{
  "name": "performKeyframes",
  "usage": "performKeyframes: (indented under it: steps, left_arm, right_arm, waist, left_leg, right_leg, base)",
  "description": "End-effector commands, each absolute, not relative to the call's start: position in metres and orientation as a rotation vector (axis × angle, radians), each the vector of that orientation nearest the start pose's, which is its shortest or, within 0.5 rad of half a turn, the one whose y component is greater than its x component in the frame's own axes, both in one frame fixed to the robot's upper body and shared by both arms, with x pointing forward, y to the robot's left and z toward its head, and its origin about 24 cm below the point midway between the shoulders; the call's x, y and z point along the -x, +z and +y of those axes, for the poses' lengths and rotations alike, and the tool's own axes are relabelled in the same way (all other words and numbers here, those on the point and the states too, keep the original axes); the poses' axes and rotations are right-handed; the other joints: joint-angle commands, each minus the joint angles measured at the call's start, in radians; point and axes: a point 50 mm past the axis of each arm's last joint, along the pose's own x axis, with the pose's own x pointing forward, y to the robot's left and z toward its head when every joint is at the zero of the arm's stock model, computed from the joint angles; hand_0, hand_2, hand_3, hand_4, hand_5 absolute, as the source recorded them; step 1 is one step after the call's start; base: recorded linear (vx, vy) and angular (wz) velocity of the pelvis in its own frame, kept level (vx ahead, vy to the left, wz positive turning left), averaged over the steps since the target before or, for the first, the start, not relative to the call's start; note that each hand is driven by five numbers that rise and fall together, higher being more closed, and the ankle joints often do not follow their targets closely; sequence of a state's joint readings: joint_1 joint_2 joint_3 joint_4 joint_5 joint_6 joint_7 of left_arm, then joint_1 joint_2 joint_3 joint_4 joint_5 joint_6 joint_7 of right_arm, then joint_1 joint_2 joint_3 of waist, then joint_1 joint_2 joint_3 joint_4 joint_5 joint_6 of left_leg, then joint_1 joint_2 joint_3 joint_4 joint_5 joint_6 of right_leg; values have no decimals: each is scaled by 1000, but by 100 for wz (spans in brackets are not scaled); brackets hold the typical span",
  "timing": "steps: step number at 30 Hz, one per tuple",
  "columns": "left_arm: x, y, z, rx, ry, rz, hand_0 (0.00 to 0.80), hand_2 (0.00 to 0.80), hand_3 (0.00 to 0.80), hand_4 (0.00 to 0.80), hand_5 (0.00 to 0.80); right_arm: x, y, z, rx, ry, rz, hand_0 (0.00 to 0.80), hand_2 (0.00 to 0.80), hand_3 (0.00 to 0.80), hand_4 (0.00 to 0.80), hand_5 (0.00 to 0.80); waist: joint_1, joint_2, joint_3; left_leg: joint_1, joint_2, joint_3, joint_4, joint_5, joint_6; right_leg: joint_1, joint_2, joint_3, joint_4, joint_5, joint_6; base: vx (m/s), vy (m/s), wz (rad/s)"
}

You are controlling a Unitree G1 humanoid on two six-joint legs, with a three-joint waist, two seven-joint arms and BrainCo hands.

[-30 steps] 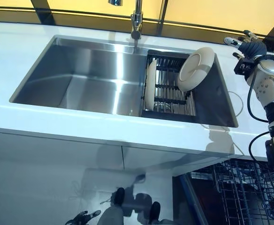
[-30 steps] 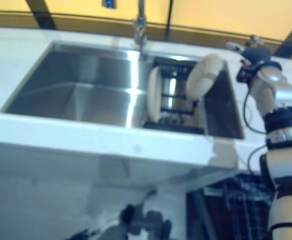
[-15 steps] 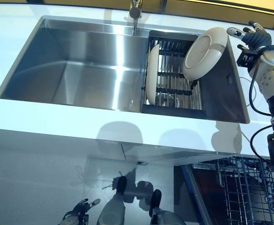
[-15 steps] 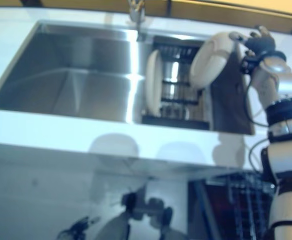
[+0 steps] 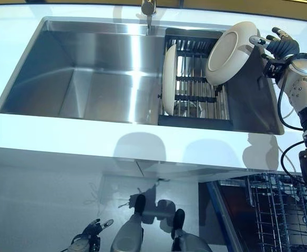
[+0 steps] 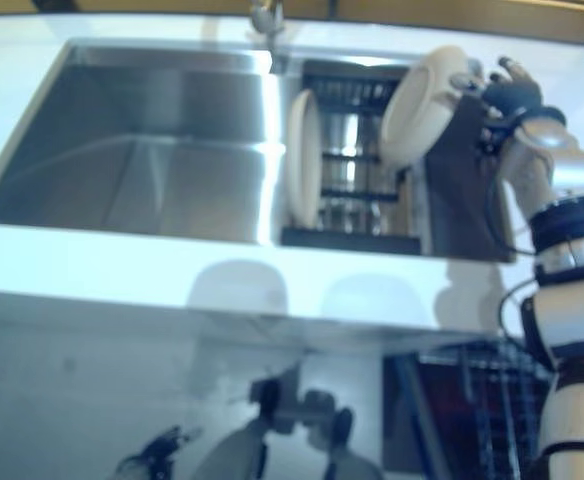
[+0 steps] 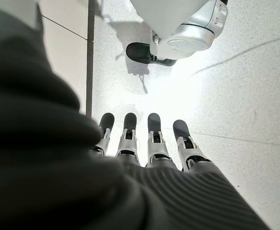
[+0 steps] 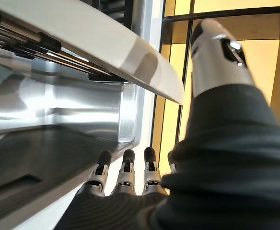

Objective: Take plates into dishwasher

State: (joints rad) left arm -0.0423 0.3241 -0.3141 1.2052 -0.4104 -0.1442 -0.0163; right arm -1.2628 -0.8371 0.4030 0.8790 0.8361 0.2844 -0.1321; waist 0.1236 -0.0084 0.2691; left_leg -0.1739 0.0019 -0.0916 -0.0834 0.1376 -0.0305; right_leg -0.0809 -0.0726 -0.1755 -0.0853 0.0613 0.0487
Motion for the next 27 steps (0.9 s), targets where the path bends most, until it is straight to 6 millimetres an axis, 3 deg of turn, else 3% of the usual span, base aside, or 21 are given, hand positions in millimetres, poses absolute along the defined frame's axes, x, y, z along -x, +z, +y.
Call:
performKeyframes:
  steps: [1,27]
  left_arm:
    - [-126,-144,249,-121,118,998,0,0,0,0,0]
    - [-130,-142,244,-49,127,946,0,0,0,0,0]
  right_arm:
    - [-385,338,-280,106,-241,-211,0,0,0,0,0]
    - [-389,338,-274,90,-193,-194,0,0,0,0,0]
  waist:
    - [7,-24,-32]
    - [23,-11,-19]
  left_leg:
    - [-10,17,4,-4,-21,-28]
    - [-9,12,-7,-4,-19,-26]
  right_leg:
    - [-58,-68,5,-2,73,53]
    - [-57,-76,-12,-2,75,50]
  base:
    - [0,0,0]
    - [0,0,0]
